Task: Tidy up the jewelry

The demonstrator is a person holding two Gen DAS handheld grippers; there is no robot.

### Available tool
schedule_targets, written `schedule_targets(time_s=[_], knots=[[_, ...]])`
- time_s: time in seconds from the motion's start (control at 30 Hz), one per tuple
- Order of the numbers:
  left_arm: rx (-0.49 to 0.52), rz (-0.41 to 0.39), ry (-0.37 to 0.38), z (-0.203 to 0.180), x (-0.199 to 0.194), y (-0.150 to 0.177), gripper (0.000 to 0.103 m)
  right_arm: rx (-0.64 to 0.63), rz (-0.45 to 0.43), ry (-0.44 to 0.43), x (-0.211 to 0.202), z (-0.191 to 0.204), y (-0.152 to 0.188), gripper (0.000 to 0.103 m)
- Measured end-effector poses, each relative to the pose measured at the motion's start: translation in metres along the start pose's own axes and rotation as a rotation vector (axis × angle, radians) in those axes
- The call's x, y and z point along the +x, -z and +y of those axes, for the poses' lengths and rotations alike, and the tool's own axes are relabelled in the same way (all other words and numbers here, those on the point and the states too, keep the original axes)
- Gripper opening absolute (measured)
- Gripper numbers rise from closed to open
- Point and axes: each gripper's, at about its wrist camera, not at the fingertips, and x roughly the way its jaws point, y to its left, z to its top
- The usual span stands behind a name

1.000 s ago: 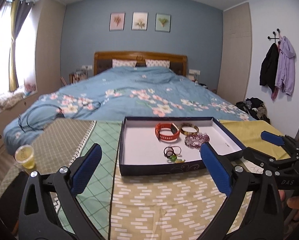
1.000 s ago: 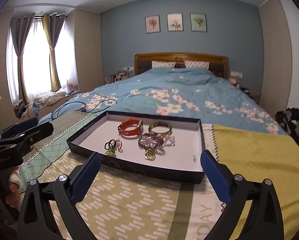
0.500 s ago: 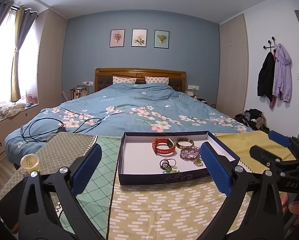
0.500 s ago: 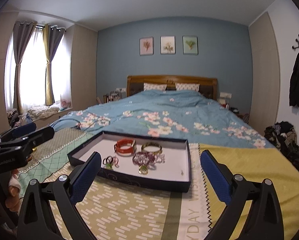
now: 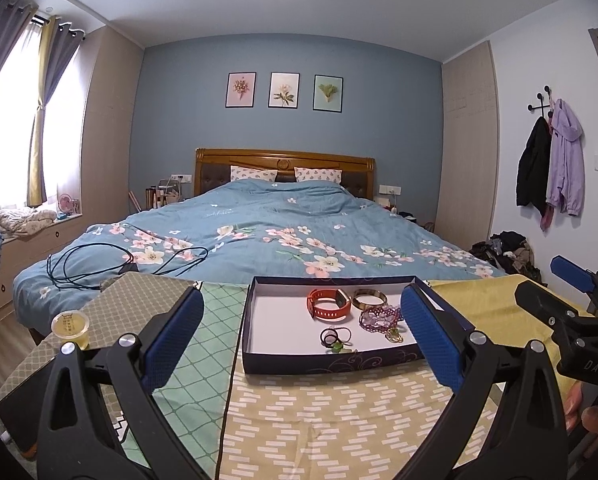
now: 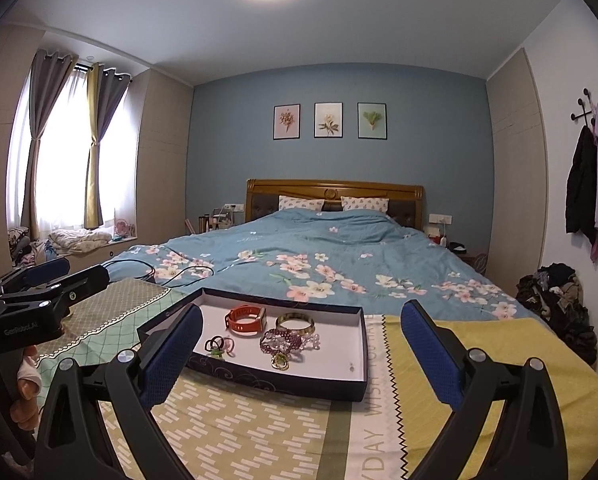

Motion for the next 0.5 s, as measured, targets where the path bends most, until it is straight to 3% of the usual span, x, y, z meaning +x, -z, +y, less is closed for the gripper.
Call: schedule_targets(time_s=[0.5], knots=[[0.009, -0.025, -0.004, -0.001, -0.016, -0.004, 0.097, 0.007, -0.012, 0.013, -0.006, -0.001, 0.001, 0.096]])
